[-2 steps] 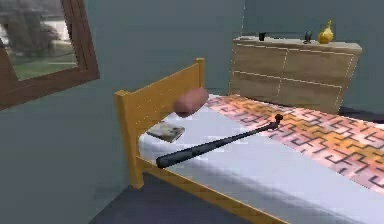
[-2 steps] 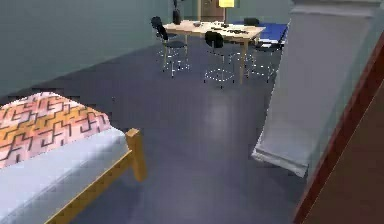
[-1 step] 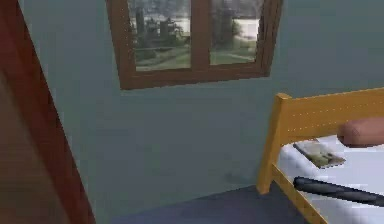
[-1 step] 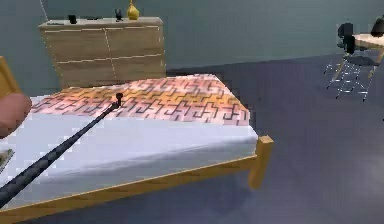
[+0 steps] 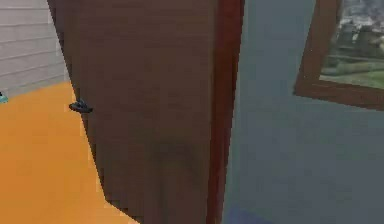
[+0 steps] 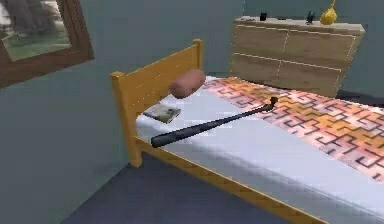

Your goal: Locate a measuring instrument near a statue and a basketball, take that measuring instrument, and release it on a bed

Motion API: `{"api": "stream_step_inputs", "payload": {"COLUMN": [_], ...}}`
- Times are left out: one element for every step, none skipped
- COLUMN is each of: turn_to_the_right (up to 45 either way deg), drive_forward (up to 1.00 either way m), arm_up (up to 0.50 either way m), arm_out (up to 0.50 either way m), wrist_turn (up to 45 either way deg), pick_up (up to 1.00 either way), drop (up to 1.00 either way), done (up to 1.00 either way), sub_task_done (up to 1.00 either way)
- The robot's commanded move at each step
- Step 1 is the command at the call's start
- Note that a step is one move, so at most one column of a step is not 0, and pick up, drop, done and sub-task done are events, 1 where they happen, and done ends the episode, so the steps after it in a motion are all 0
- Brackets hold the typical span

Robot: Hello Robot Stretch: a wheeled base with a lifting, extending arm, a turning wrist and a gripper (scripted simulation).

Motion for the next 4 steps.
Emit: {"api": "stream_step_inputs", "payload": {"turn_to_the_right": [-45.0, -36.0, 0.0, 0.0], "drive_forward": [0.00, 0.00, 1.00, 0.95], "arm_up": [0.00, 0.00, 0.00, 0.00], "arm_out": [0.00, 0.00, 0.00, 0.00], "wrist_turn": [0.0, 0.0, 0.0, 0.0], "pick_up": [0.00, 0.00, 0.00, 0.00], "drop": [0.00, 0.00, 0.00, 0.00], "done": [0.00, 0.00, 0.00, 0.00], "sub_task_done": [0.00, 0.00, 0.00, 0.00]}}
